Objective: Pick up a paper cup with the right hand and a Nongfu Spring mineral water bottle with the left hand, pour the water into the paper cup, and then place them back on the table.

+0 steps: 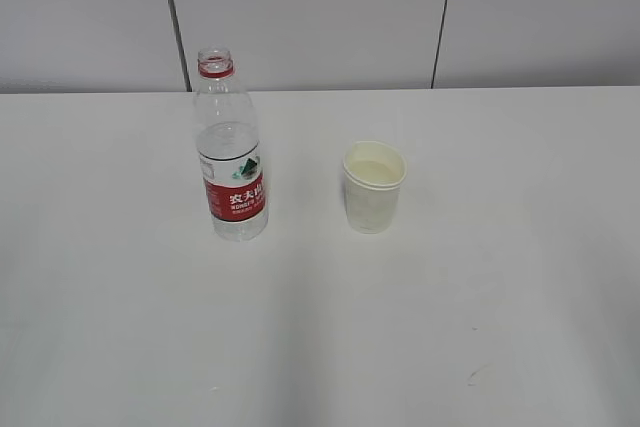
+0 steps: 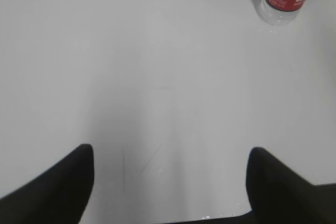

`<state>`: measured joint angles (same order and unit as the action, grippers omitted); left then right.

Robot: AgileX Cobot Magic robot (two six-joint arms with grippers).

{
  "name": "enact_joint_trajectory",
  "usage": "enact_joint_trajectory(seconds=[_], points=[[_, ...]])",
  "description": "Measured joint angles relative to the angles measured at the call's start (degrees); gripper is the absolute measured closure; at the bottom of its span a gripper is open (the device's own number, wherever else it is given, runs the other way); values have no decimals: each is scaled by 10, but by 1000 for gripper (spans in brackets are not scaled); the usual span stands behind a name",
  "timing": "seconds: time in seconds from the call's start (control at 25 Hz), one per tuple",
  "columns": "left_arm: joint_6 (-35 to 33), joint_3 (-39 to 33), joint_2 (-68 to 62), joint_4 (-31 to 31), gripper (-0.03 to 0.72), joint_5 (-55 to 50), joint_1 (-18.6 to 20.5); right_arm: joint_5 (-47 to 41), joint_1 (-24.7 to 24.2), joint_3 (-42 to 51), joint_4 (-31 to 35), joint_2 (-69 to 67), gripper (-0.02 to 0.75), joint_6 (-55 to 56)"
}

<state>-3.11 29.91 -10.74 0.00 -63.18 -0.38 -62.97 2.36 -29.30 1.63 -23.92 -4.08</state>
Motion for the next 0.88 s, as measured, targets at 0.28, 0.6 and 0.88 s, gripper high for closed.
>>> enact_joint_trajectory(seconds=[0.28,0.6,0.88], points=[[0,0,31,0,143,1,0,-17,0,11,0,66,150,0],[0,0,62,0,143,1,0,-21,0,11,0,181,150,0],[0,0,70,0,143,1,0,-24,0,11,1,249,150,0]])
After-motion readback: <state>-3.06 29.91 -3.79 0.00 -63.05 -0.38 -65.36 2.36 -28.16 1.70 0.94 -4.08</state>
